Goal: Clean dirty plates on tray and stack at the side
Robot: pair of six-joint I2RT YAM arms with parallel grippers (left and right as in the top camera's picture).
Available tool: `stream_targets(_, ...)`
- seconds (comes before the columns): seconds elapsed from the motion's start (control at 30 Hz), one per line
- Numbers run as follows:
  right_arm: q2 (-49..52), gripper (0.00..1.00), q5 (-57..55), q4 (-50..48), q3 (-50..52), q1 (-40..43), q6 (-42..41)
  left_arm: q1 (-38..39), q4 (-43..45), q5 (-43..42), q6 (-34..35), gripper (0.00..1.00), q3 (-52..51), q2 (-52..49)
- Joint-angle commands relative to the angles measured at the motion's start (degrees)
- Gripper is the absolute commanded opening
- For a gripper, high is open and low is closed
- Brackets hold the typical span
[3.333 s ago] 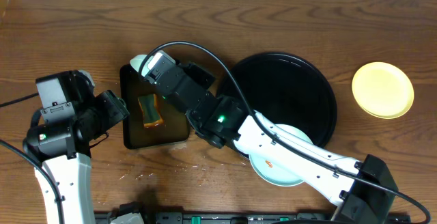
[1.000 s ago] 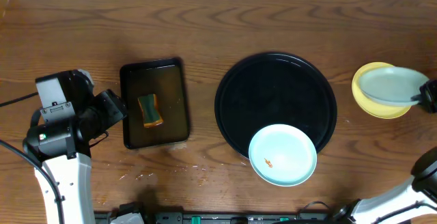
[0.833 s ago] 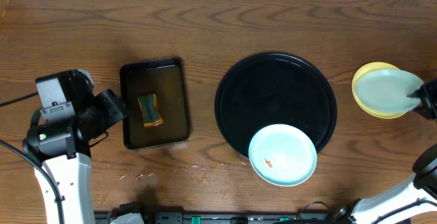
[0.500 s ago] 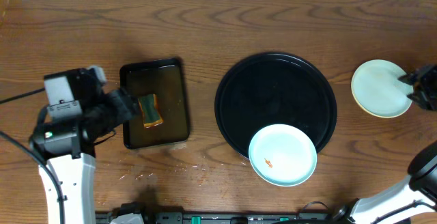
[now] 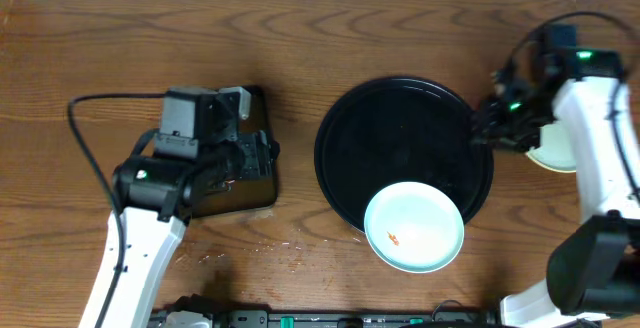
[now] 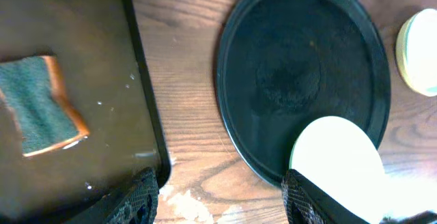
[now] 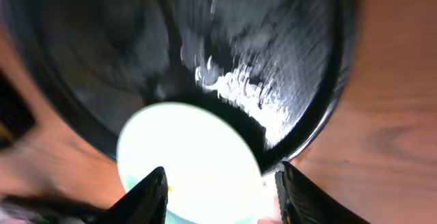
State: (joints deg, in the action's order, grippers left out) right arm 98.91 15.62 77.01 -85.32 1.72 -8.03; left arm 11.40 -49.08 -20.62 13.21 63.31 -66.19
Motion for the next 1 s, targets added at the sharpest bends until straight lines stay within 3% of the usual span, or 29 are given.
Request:
stream_targets(0.0, 0.0, 0.50, -7.5, -0.4, 8.5, -8.6, -1.0, 0.9, 0.1, 0.7, -0.9, 0.60, 0.1, -3.2)
stream_targets(0.17, 0.0, 0.50, -12.5, -5.0, 19.3, -13.6, -8.0, 0.9, 0.2, 0.7, -0.9, 0.60, 0.1, -3.9)
stream_targets(0.4, 0.0, 0.44, -12.6, -16.0, 31.7, -14.9, -10.3, 0.9, 0.4, 0.8, -0.9, 0.60, 0.1, -3.9)
stream_targets(0.43, 0.0, 0.40, -12.6, -17.7, 32.8, -14.9, -10.4, 0.9, 0.4, 0.7, -0.9, 0.60, 0.1, -3.9)
stream_targets(0.5, 0.0, 0.19, -12.3, -19.7, 33.7, -14.9, -10.4, 0.9, 0.4, 0.8, -0.9, 0.60, 0.1, -3.9)
stream_targets(0.6, 0.0, 0.01, -12.2, -22.7, 33.4, -14.8, -11.1, 0.9, 0.4, 0.7, -0.9, 0.60, 0.1, -3.9)
stream_targets(0.97, 0.0, 0.01, -16.1, -45.9, 32.5, -14.5, -7.9, 0.9, 0.4, 0.7, -0.9, 0.60, 0.1, -3.9)
